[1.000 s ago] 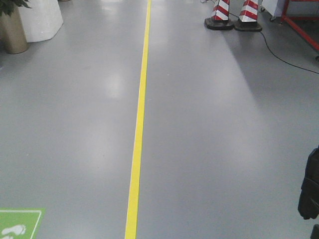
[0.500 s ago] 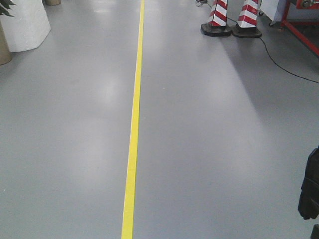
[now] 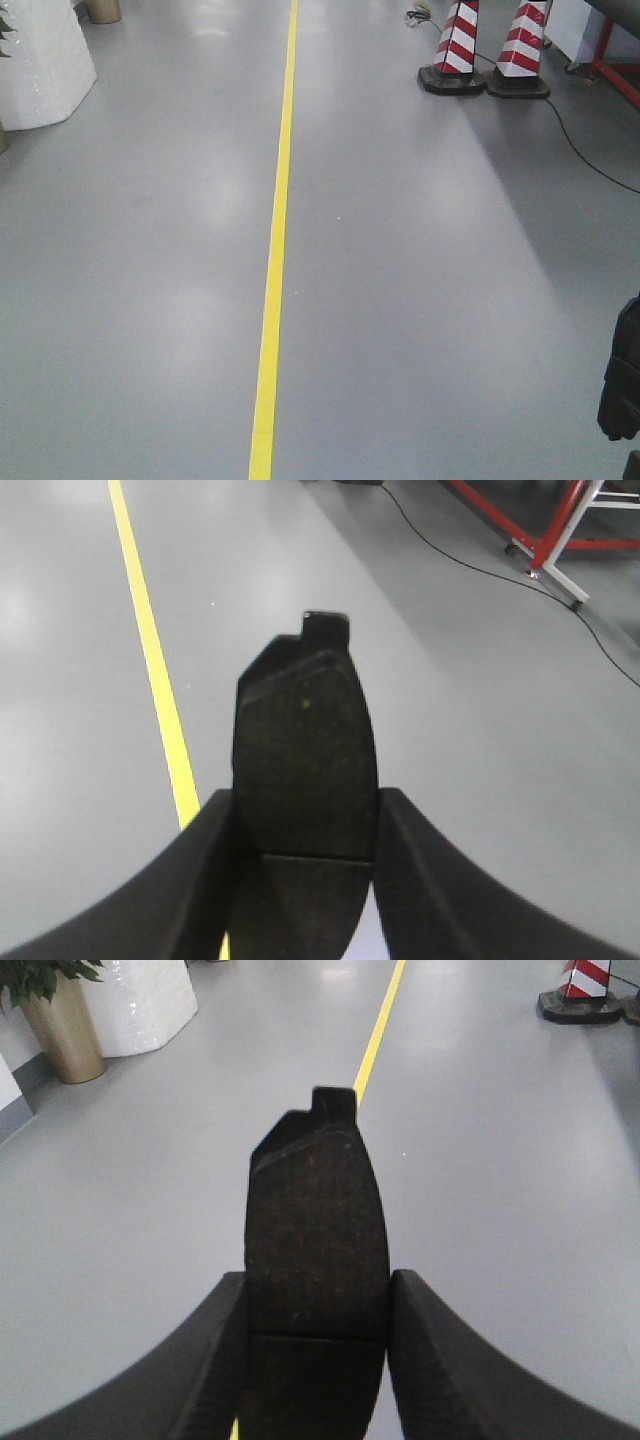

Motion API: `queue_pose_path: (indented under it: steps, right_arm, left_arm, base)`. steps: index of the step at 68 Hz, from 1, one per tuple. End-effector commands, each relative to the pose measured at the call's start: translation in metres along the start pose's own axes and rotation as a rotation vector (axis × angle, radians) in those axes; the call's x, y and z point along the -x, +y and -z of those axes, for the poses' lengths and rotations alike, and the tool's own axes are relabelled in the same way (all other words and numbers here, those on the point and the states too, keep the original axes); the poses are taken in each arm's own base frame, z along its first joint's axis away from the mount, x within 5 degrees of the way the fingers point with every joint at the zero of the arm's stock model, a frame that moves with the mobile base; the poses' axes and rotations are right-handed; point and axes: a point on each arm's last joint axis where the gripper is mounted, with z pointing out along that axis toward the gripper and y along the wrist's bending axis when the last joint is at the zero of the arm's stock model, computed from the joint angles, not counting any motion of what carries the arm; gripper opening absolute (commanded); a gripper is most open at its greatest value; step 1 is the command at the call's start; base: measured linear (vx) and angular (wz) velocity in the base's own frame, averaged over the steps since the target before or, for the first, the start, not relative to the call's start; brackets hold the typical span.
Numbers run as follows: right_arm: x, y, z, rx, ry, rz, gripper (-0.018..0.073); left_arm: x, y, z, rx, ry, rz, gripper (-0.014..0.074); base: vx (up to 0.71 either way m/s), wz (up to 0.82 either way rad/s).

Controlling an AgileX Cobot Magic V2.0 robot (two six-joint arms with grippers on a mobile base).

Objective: Move and align brake pads A on conveyor
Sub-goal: 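Drive forward along the yellow floor line holding both pads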

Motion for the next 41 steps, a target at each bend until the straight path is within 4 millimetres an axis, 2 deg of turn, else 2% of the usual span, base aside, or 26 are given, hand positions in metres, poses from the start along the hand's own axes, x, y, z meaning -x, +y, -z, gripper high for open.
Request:
queue_pose_path:
  steps: [1, 41]
  right_arm:
    - [0.0180, 0.0021, 0.0036, 0.014, -0.118, 0.018, -0.0004]
    - [0.0180, 0.0021, 0.0036, 0.014, -0.118, 0.018, -0.0004]
  left_arm:
    - [0.0146, -0.0043, 0.0042, -0.036, -0.097, 0.001, -0.0006]
    - [0.0146, -0.0043, 0.0042, -0.036, -0.097, 0.001, -0.0006]
  base:
    - [0.63, 0.02]
    - [0.65, -0.03]
